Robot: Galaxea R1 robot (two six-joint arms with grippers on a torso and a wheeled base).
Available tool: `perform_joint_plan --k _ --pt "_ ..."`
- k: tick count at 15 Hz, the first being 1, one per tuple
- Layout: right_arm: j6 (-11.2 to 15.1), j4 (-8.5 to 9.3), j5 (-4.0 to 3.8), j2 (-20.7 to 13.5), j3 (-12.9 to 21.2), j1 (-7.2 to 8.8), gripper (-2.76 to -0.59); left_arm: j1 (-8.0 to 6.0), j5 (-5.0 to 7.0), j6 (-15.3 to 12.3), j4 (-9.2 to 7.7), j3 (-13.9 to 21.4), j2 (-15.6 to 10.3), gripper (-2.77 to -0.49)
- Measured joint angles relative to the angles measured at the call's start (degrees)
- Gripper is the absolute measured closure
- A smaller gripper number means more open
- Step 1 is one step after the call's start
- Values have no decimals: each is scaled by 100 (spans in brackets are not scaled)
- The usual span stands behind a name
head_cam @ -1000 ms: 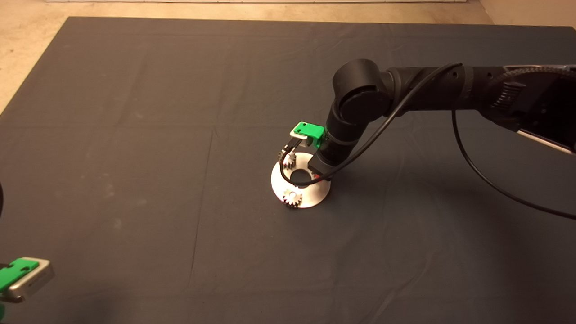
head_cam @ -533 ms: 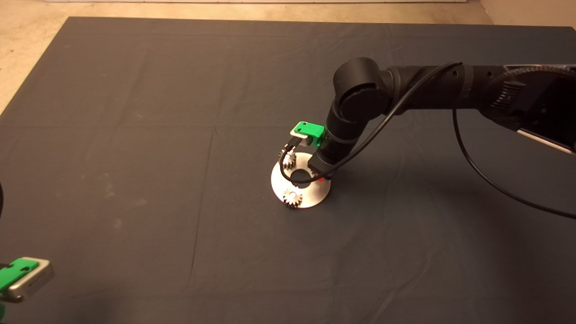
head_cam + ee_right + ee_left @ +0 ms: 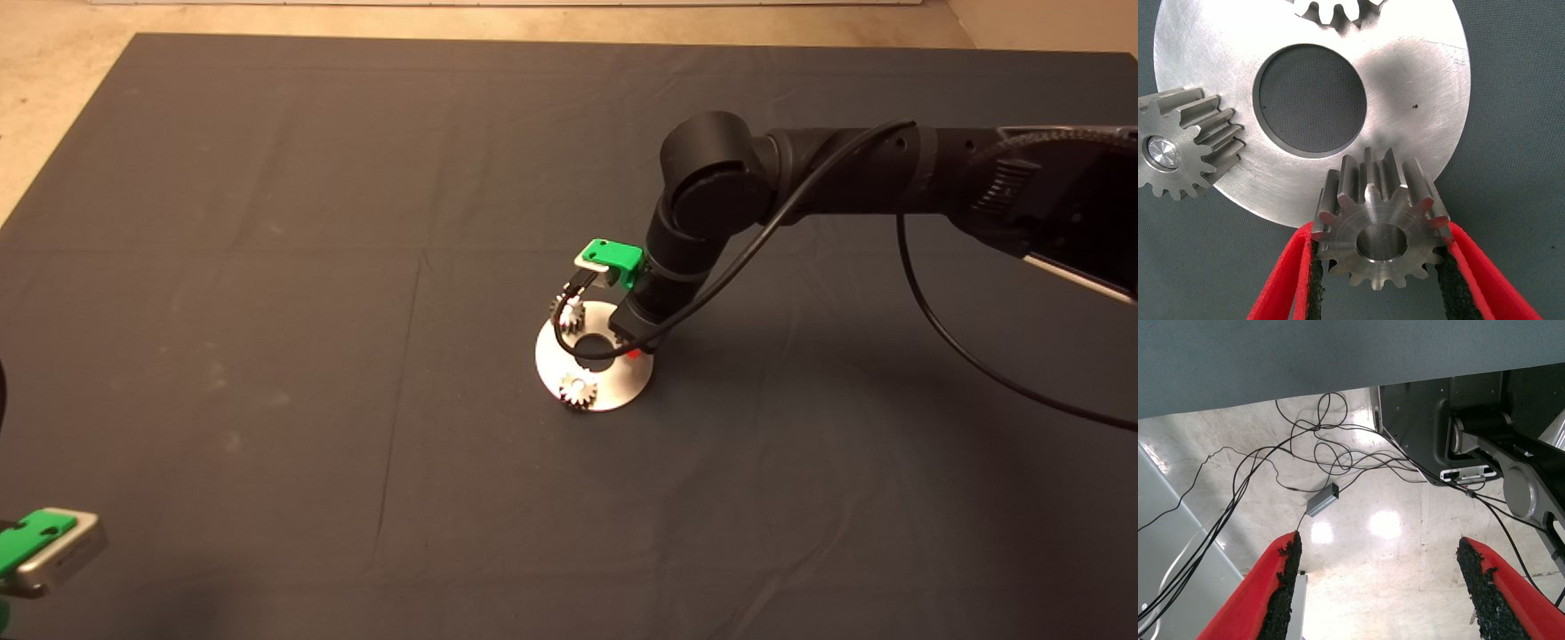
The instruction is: Install three planetary gears onto the carrier pins
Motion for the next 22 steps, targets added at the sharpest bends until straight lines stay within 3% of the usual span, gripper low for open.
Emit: perform_joint_plan --k 14,18,22 --pt "-5 143 -28 -30 -30 61 -99 1 0 0 0 0 -15 -161" --pt "-63 338 -27 -28 -30 66 -99 1 2 -1 0 0 -15 -161" --pt "-88 399 -28 -28 -29 66 -99 0 2 -1 0 0 -15 -161"
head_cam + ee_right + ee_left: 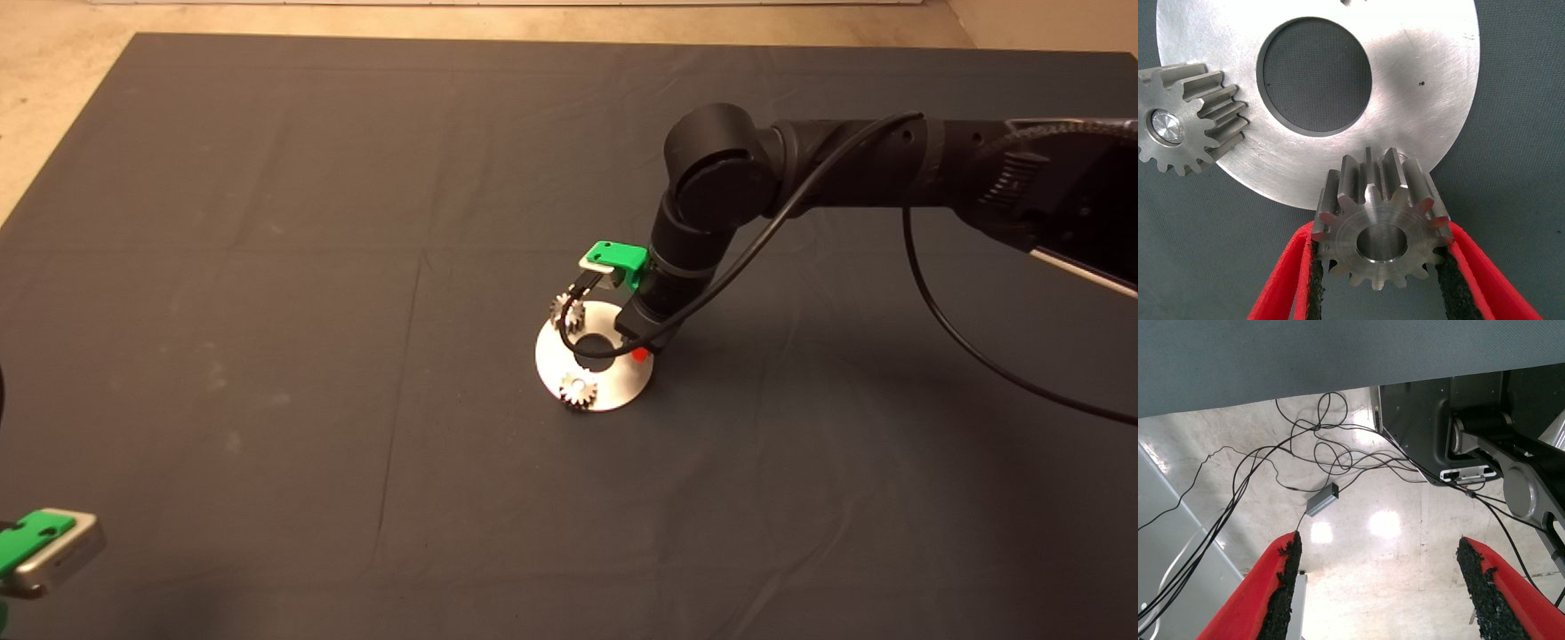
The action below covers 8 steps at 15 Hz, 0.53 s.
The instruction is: Install three planetary gears onto the carrier pins
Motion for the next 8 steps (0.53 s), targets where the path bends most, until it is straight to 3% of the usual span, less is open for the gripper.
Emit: perform_joint_plan --k 8 --pt "-129 25 1 -2 -2 0 -99 1 -2 -1 0 0 0 -161"
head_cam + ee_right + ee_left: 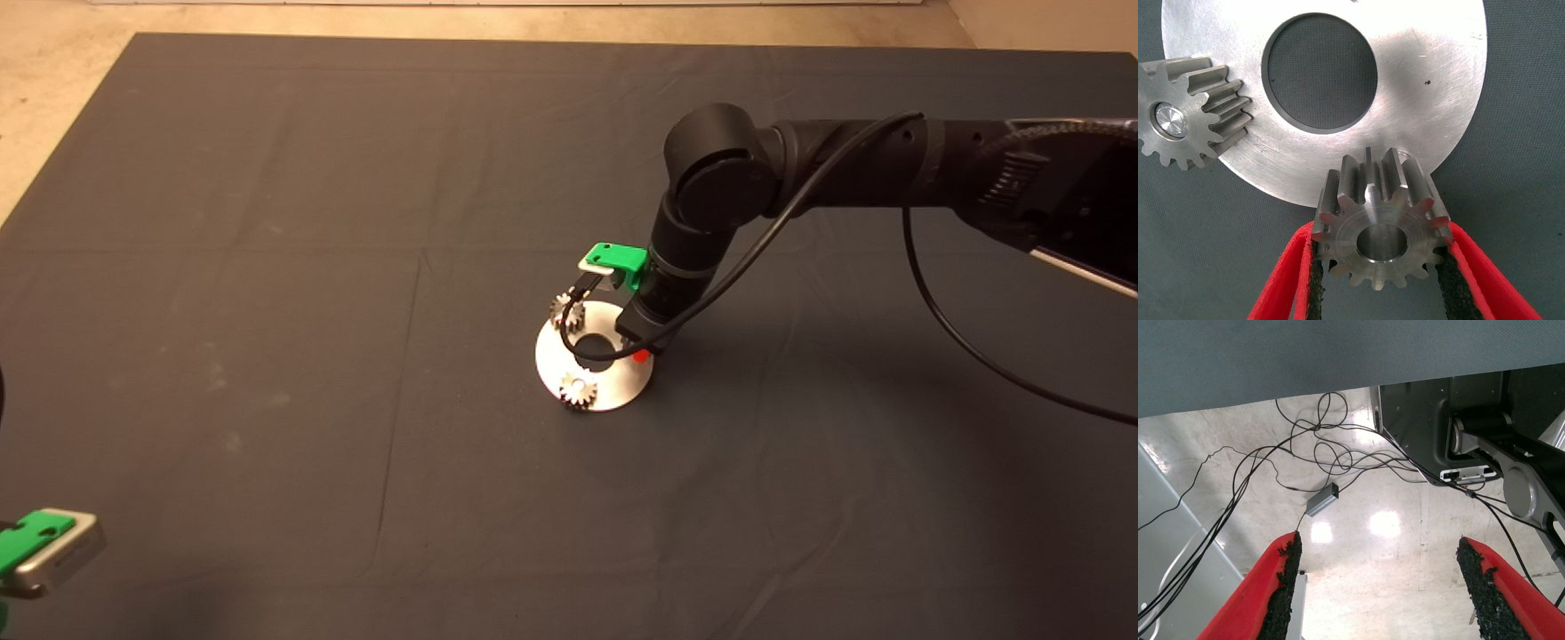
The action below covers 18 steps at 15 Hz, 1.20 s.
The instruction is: Install three planetary gears onto the carrier pins
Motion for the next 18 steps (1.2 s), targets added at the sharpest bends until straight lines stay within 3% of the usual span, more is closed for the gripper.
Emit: perform_joint_plan --k 18 --pt "-301 -91 -6 -47 -22 0 -99 2 2 -1 0 0 0 -161"
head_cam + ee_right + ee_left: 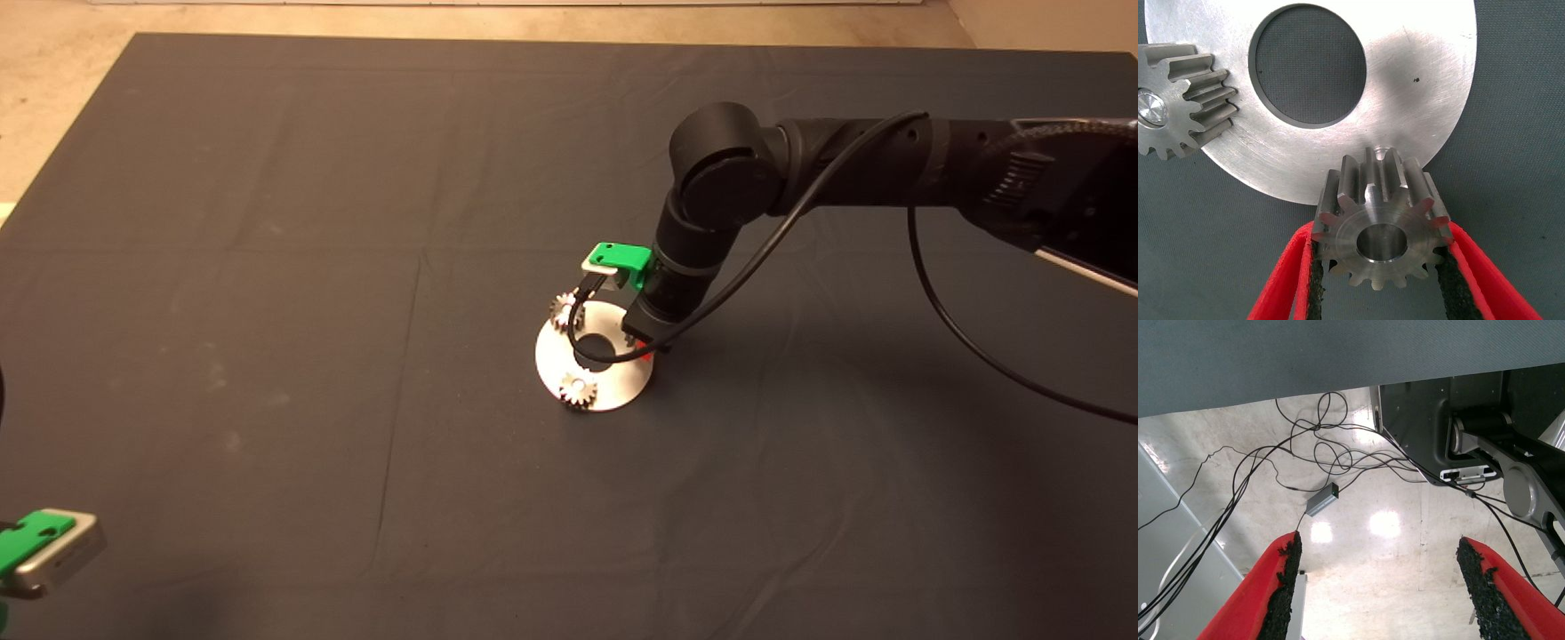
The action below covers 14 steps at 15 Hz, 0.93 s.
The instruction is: Install three planetary gears onto the carrier pins
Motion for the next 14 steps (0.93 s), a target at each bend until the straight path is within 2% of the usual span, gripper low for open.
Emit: perform_joint_plan --k 8,14 --pt "-39 -160 0 -2 0 -2 -99 1 0 0 0 0 -2 -161" --pt "-41 -196 0 0 -2 -2 -99 13 2 0 0 0 0 -161"
